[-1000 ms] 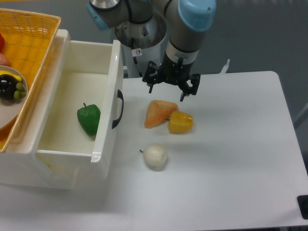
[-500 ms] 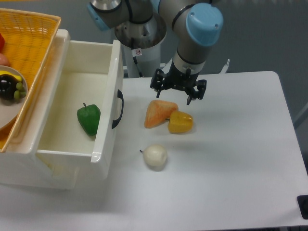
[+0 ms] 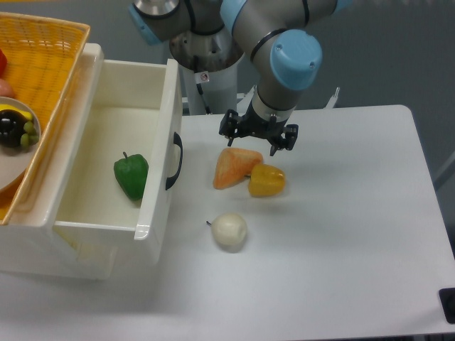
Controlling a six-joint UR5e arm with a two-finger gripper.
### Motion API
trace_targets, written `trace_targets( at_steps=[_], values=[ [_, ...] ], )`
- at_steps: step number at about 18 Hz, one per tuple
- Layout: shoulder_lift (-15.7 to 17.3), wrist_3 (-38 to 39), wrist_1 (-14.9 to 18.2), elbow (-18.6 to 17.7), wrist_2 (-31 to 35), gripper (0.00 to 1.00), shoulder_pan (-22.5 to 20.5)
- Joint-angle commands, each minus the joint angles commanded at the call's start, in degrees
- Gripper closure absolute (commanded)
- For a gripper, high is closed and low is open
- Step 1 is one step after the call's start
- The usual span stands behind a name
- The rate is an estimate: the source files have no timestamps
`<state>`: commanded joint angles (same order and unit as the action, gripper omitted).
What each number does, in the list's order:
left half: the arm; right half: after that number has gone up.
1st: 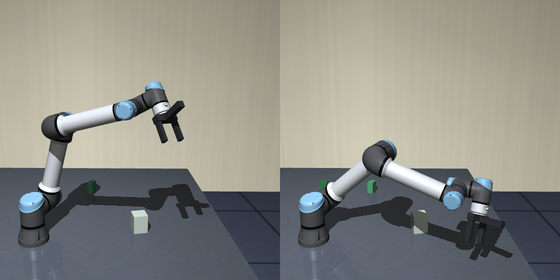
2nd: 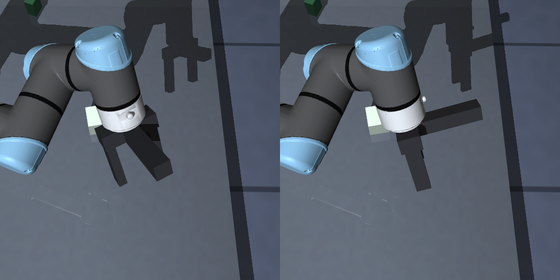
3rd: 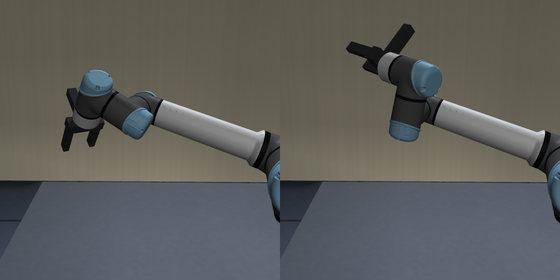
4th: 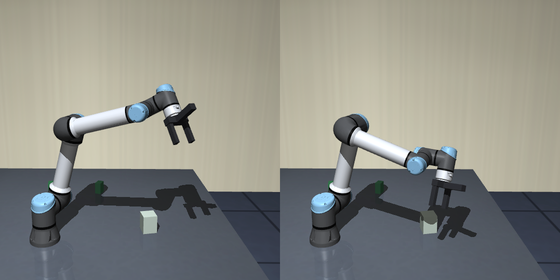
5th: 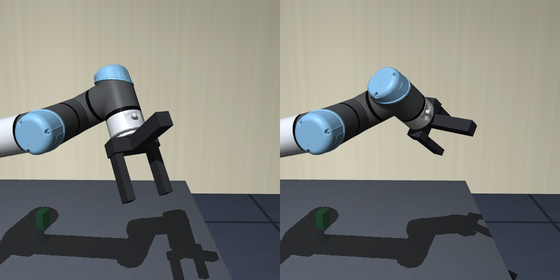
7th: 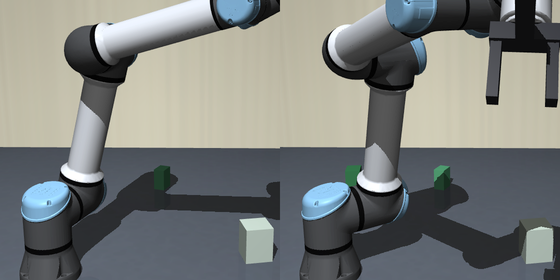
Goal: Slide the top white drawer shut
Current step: 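Lower the gripper toward the open white drawer's front panel, then move the gripper against the drawer front beside its black handle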
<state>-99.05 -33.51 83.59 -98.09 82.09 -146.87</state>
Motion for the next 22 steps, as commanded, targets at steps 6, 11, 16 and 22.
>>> trace_targets(
  at_steps=[6,11,16,22],
  values=[
    [-2.3,4.2,-3.1,0.6,0.0,0.0,3.0],
    [-3.8,6.3,-3.6,0.9,0.0,0.0,5.1],
    [-4.3,7.2,-4.4,0.9,0.0,0.0,6.4],
    [-4.4,8.1,-4.4,1.0,-0.1,0.0,7.9]
  ],
)
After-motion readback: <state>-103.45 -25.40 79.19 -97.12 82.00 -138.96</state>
